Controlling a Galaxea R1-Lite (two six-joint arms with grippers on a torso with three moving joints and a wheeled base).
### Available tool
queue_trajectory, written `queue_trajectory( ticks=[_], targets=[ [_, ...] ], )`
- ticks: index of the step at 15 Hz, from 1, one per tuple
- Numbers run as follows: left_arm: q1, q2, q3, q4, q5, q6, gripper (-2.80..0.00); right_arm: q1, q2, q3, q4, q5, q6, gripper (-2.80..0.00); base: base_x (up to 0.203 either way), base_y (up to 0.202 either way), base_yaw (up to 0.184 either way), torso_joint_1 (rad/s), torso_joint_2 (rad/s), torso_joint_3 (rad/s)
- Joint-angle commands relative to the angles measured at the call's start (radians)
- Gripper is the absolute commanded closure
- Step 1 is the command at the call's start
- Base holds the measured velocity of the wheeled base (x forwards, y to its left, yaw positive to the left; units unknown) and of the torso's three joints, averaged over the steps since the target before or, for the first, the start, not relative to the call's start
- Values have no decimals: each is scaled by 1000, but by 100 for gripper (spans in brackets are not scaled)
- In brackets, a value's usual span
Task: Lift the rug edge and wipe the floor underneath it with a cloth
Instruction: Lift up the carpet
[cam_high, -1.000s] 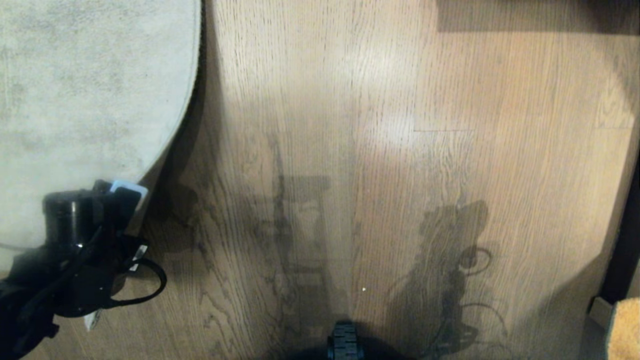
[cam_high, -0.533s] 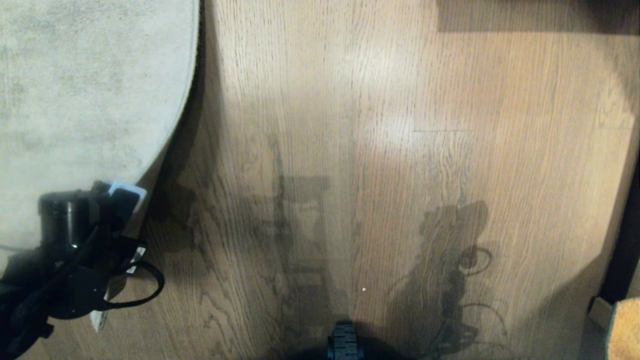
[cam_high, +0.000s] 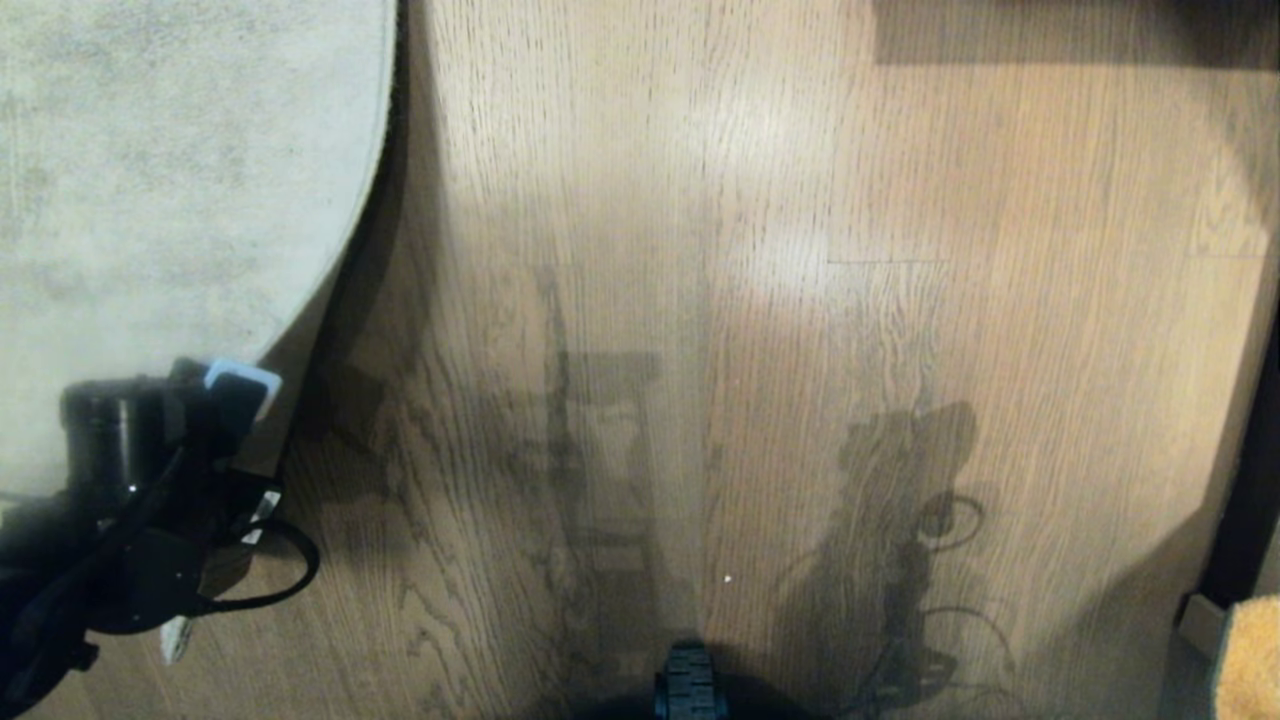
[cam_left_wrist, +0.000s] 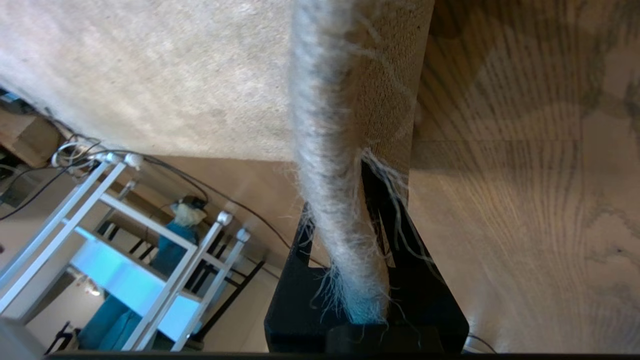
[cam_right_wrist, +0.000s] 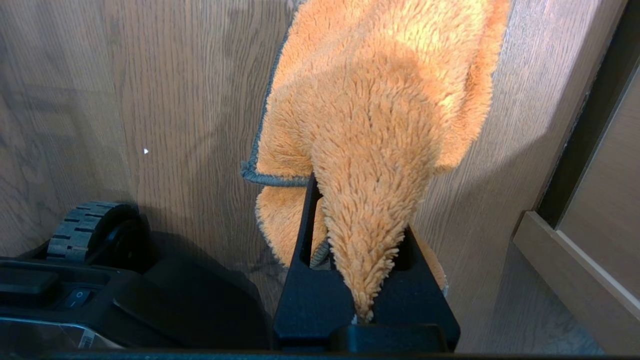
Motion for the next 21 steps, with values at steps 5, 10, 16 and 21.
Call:
queue_trajectory(
  ticks=[5,10,16,21],
  targets=[
    [53,-25,-78,82,-65,45,0,0,1,0,0,0,-2,0,0,0,0,0,0,0],
    [147,-48,-179,193,-219,238,0,0,1,0,-1,0,-1,0,0,0,0,0,0,0],
    [184,-16,-310,192,-328,392,0,0,1,0,-1,0,-1,0,0,0,0,0,0,0],
    [187,10,-417,189,-357,409,0,0,1,0,-1,0,-1,0,0,0,0,0,0,0]
  ],
)
